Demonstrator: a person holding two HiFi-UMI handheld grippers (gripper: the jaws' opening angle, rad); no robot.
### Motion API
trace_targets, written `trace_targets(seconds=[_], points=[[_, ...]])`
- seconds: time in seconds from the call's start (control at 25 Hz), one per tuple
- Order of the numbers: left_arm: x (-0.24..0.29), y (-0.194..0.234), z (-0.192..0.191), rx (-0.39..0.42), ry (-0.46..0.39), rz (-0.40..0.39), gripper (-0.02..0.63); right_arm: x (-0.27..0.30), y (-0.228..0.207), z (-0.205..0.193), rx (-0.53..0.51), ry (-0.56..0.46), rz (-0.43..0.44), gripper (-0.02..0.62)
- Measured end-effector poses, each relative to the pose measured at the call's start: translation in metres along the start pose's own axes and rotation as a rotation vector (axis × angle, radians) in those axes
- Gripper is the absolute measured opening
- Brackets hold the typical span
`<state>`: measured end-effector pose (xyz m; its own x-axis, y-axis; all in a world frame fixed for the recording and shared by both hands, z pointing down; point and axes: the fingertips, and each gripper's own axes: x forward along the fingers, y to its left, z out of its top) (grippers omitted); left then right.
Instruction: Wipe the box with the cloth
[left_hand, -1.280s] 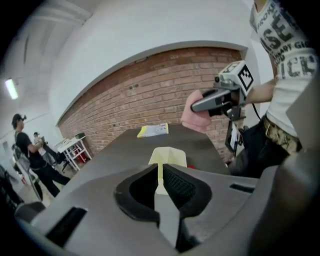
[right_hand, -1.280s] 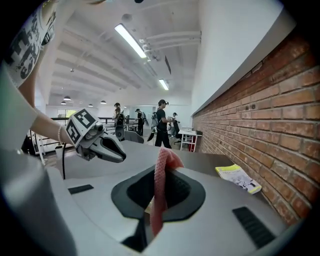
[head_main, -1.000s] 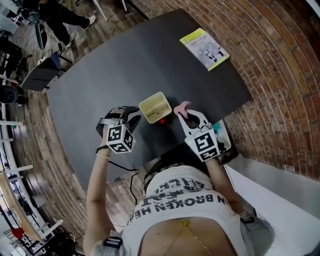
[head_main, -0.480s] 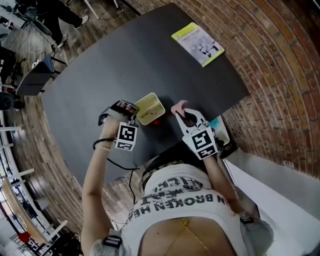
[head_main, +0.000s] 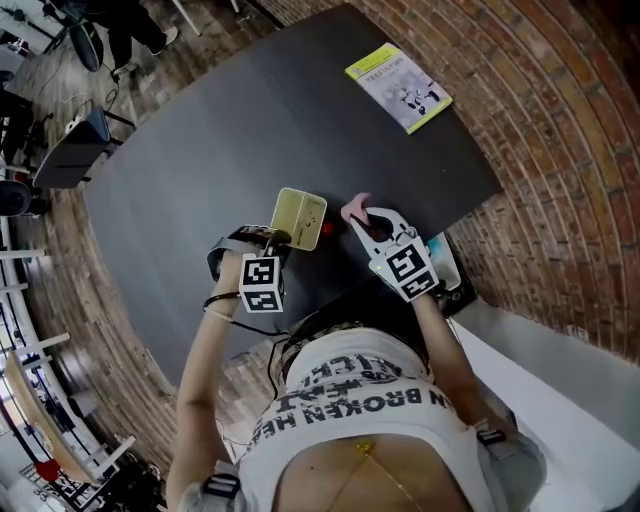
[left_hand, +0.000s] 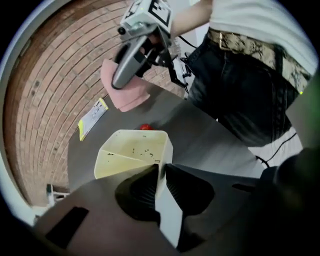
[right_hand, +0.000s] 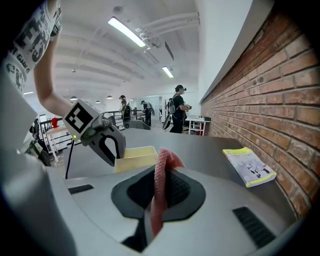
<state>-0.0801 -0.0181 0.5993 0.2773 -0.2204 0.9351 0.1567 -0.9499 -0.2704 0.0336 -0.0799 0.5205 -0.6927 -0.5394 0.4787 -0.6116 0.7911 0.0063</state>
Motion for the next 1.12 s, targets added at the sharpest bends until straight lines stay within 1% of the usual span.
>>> trace_targets(seconds=[0.16, 0.2, 0.28, 0.48, 0.56, 0.68, 0.84, 1.0, 1.04, 1.12], points=[[-0.001, -0.008, 0.015, -0.206, -0.087, -0.027, 0.041, 0.017, -0.007, -0.005, -0.103, 0.027, 0.066, 0.017], [0.000, -0.009, 0.018, -0.244, -0.103, -0.029, 0.041, 0.023, -0.008, -0.006, -0.131, 0.034, 0.092, 0.017], [0.001, -0.008, 0.021, -0.286, -0.116, -0.023, 0.040, 0.036, -0.007, -0.010, -0.174, 0.050, 0.152, 0.017], [0.004, -0.008, 0.023, -0.304, -0.117, -0.032, 0.040, 0.069, -0.001, -0.025, -0.285, 0.138, 0.276, 0.017], [0.004, -0.008, 0.022, -0.307, -0.119, -0.037, 0.038, 0.080, 0.002, -0.030, -0.296, 0.161, 0.324, 0.017], [0.003, -0.007, 0.022, -0.305, -0.133, -0.047, 0.038, 0.093, 0.006, -0.035, -0.264, 0.172, 0.382, 0.017], [0.001, -0.005, 0.021, -0.308, -0.152, -0.041, 0.038, 0.095, 0.011, -0.032, -0.166, 0.148, 0.458, 0.017], [0.001, -0.005, 0.021, -0.319, -0.148, -0.052, 0.038, 0.086, 0.025, -0.038, -0.162, 0.173, 0.553, 0.017], [0.001, -0.005, 0.021, -0.320, -0.147, -0.054, 0.038, 0.084, 0.027, -0.039, -0.152, 0.169, 0.561, 0.017], [0.001, -0.005, 0.021, -0.319, -0.148, -0.051, 0.038, 0.083, 0.028, -0.039, -0.126, 0.152, 0.550, 0.017]])
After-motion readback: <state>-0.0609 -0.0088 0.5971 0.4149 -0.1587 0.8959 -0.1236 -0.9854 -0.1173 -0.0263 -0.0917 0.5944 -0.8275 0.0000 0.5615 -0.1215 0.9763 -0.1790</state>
